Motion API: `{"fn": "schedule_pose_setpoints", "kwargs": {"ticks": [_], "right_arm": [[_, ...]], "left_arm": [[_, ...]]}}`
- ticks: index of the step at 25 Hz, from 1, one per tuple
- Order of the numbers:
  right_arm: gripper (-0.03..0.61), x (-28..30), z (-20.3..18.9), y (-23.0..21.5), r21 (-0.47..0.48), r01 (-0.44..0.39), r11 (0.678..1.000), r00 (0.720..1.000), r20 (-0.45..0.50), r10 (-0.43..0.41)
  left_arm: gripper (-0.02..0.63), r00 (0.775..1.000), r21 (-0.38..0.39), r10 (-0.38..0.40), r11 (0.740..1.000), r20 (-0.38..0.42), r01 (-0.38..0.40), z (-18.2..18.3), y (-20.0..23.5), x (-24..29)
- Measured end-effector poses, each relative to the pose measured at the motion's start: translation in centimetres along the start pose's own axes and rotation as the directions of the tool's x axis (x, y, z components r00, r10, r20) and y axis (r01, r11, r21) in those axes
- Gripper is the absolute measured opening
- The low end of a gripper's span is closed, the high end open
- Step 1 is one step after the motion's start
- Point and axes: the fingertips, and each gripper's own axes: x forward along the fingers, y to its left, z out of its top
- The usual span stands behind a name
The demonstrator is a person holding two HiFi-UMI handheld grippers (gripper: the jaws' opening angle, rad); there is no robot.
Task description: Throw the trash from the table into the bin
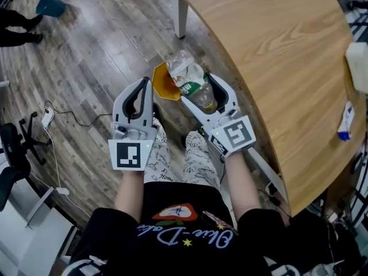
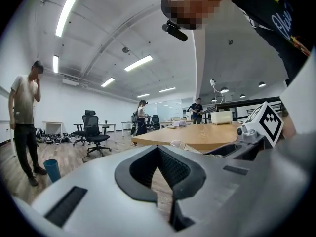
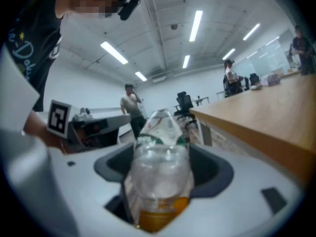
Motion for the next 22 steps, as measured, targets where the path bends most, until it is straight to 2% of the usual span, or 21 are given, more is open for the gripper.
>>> {"fn": "schedule_pose_setpoints", "kwargs": {"ticks": [8, 22], "right_arm": [[0.359, 1.5, -6.1, -2.0, 0.037, 0.008, 0.999, 0.998, -0.062, -0.006], [0.358, 5.5, -12.0, -3.8, 0.1, 0.067, 0.993, 0.99, -0.134, -0.053]], "left_arm": [[0.011, 0.999, -0.019, 0.02, 1.0, -0.027, -0.02, -4.2, 0.2, 0.3], [0.011, 0.998, -0.071, 0.007, 0.997, -0.064, -0.012, -8.9, 2.1, 1.7]]}}
